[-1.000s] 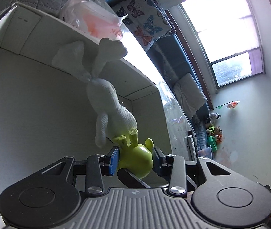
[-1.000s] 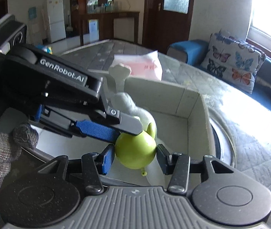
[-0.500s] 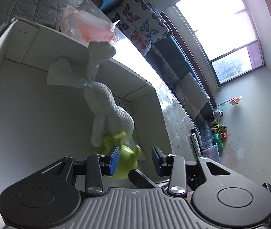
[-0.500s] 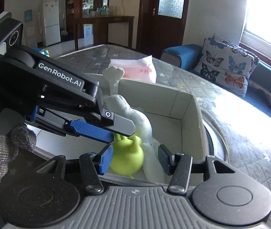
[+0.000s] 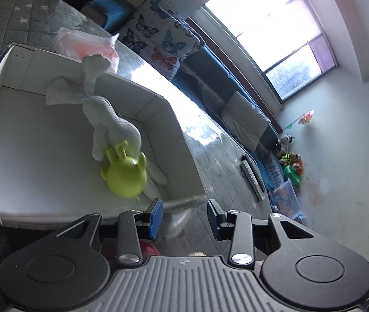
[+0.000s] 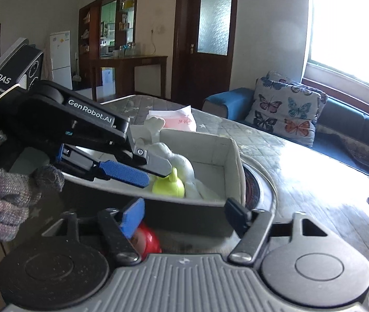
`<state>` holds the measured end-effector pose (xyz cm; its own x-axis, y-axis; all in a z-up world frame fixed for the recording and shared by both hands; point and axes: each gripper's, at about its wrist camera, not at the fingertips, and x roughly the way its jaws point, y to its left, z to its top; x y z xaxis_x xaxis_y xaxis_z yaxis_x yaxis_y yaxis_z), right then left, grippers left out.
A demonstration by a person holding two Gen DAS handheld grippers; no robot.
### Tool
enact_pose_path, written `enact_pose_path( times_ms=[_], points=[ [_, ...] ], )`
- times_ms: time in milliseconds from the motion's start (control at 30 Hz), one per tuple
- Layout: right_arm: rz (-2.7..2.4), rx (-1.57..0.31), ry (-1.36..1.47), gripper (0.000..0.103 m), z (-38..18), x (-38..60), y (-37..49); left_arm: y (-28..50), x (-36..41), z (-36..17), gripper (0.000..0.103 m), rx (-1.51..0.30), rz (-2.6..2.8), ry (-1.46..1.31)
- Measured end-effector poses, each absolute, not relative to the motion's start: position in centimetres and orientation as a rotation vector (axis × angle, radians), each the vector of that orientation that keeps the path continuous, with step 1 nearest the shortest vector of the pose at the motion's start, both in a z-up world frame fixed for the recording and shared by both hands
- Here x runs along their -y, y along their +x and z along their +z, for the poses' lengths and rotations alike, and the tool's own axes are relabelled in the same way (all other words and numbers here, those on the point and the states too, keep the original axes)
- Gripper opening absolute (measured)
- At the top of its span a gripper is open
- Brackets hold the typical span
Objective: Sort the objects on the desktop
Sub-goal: 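Move to the red-and-black doll figure and close the left gripper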
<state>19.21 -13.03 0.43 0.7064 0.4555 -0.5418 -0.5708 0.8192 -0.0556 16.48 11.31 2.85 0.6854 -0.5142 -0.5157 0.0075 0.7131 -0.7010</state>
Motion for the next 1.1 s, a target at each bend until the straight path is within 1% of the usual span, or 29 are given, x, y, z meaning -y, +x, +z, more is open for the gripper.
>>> enact_pose_path(
  times_ms=[67, 167, 367, 467, 667, 800, 933, 1000, 1100],
  points=[
    [0.563, -0.534, -0.225, 0.078, 0.3, 13.9, 17.8, 15.4, -10.6, 2.8, 0.040, -0.773, -0.337, -0.705],
    [0.536, -0.533, -0.209, 0.082, -0.1, 15.3, 16.1, 13.9, -9.6, 2.6, 0.040, -0.775, -0.364, -0.677],
    [0.471, -0.572, -0.190, 0.083, -1.8, 17.6, 14.0, 11.6, -7.2, 1.4, 0.040, -0.813, -0.424, -0.640],
    [0.443, -0.598, -0.163, 0.086, -2.8, 18.9, 13.8, 11.0, -6.2, 0.4, 0.040, -0.845, -0.449, -0.647],
    [0.407, -0.649, -0.116, 0.087, -4.9, 20.6, 14.3, 10.8, -4.6, -1.1, 0.040, -0.906, -0.477, -0.659],
    [0.422, -0.680, -0.080, 0.086, -5.9, 21.0, 14.5, 11.0, -4.2, -1.4, 0.040, -0.911, -0.482, -0.673],
    [0.434, -0.688, -0.064, 0.083, -6.5, 21.0, 14.2, 11.2, -4.0, -1.7, 0.040, -0.907, -0.486, -0.698],
    [0.434, -0.690, -0.053, 0.077, -6.6, 21.1, 14.2, 11.5, -4.0, -1.8, 0.040, -0.907, -0.488, -0.704],
    [0.426, -0.694, -0.034, 0.075, -6.6, 21.2, 14.1, 11.7, -3.8, -1.9, 0.040, -0.906, -0.490, -0.711]
  ],
)
